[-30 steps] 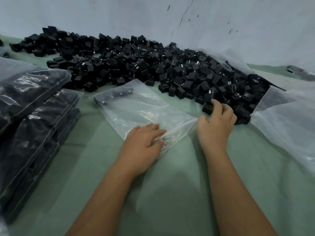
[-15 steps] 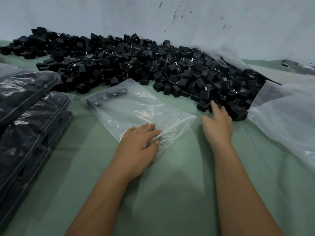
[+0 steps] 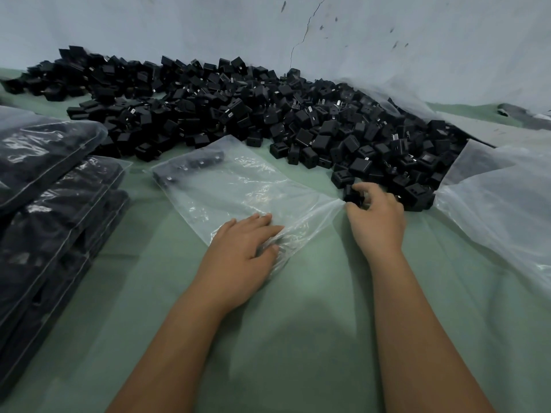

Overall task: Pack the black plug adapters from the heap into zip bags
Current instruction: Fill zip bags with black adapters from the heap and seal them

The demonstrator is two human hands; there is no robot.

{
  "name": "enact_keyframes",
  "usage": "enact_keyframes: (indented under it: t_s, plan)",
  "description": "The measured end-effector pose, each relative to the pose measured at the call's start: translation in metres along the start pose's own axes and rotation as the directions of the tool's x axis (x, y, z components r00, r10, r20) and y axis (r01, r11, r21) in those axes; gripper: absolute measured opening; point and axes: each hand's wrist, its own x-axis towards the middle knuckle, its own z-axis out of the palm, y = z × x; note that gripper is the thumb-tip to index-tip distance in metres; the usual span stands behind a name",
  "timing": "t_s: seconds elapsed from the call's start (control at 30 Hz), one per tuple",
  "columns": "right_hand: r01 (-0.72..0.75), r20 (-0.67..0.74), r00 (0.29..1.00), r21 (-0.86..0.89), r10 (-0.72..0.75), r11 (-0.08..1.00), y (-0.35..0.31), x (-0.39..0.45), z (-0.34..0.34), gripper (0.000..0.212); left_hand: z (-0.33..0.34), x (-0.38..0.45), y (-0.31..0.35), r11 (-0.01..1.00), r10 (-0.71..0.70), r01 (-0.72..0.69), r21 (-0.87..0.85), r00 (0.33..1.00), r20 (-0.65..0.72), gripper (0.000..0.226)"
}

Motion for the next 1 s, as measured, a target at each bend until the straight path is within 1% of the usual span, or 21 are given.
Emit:
enact_keyframes:
  t_s: [0.13,0.2,0.27,0.33,0.37,0.4,0.43,0.53,0.6,0.67,0.7,0.73,0.8,0.83,0.87,0.97,1.0]
  plan:
    - [0.065,-0.021,0.997,-0.105,-0.068,0.992,0.000,0.000,0.004,0.027,0.000,-0.001,0.000,1.000,-0.010,0.010,0.001,1.000,0.010,0.042]
    - [0.087,-0.069,0.993,-0.066,-0.091,0.994,0.001,-0.002,0.005,0.021,0.000,0.000,0.000,1.000,-0.014,0.014,-0.004,1.000,0.011,0.042]
    - [0.058,-0.130,0.991,0.114,-0.043,0.992,-0.002,-0.007,0.004,0.021,0.001,0.000,0.000,1.000,-0.019,0.019,-0.008,1.000,0.005,0.040]
    - [0.020,-0.180,0.983,0.344,0.045,0.939,-0.010,-0.015,0.002,0.026,0.001,0.001,0.001,0.999,-0.032,0.031,-0.022,0.999,-0.004,0.038]
    - [0.027,-0.202,0.977,0.430,0.067,0.903,-0.015,-0.021,0.002,0.027,0.001,0.001,0.001,0.999,-0.040,0.040,-0.033,0.999,-0.007,0.038]
    - [0.055,-0.217,0.974,0.486,0.059,0.872,-0.022,-0.028,0.002,0.028,0.000,0.000,0.002,0.998,-0.047,0.046,-0.044,0.999,-0.009,0.037]
    - [0.101,-0.227,0.974,0.514,0.022,0.852,-0.028,-0.036,0.003,0.027,0.000,0.001,0.002,0.997,-0.053,0.052,-0.056,0.999,-0.009,0.037]
    - [0.236,-0.253,0.961,0.529,-0.114,0.815,-0.045,-0.060,0.009,0.017,-0.001,0.001,0.003,0.992,-0.078,0.078,-0.102,0.997,-0.001,0.037]
    - [0.265,-0.258,0.956,0.557,-0.139,0.787,-0.052,-0.074,0.014,0.006,-0.002,0.001,0.004,0.982,-0.113,0.112,-0.155,0.994,-0.003,0.036]
    - [0.228,-0.200,0.970,0.567,-0.136,0.792,-0.056,-0.084,0.018,0.006,-0.002,0.000,0.005,0.964,-0.156,0.147,-0.223,0.987,-0.025,0.036]
    - [0.184,-0.143,0.982,0.546,-0.126,0.817,-0.056,-0.087,0.020,0.008,-0.003,-0.001,0.006,0.950,-0.177,0.161,-0.269,0.983,-0.038,0.036]
    - [0.142,-0.085,0.990,0.491,-0.115,0.860,-0.055,-0.088,0.022,0.011,-0.003,-0.001,0.006,0.930,-0.195,0.169,-0.327,0.980,-0.049,0.036]
    - [0.103,-0.009,0.994,0.313,-0.106,0.944,-0.053,-0.088,0.023,0.018,-0.003,-0.002,0.006,0.877,-0.225,0.172,-0.449,0.972,-0.068,0.034]
    - [0.100,0.004,0.995,0.252,-0.104,0.963,-0.052,-0.087,0.023,0.021,-0.003,-0.002,0.005,0.855,-0.237,0.169,-0.490,0.968,-0.079,0.033]
    - [0.100,0.011,0.994,0.228,-0.105,0.969,-0.052,-0.087,0.023,0.024,-0.004,-0.002,0.004,0.840,-0.244,0.163,-0.517,0.966,-0.091,0.033]
    - [0.087,0.029,0.995,0.268,-0.098,0.960,-0.052,-0.086,0.021,0.036,-0.003,-0.001,0.002,0.818,-0.240,0.128,-0.560,0.962,-0.131,0.032]
    - [0.059,0.035,0.997,0.305,-0.074,0.951,-0.051,-0.085,0.019,0.032,-0.002,-0.001,0.002,0.819,-0.236,0.120,-0.562,0.962,-0.139,0.031]
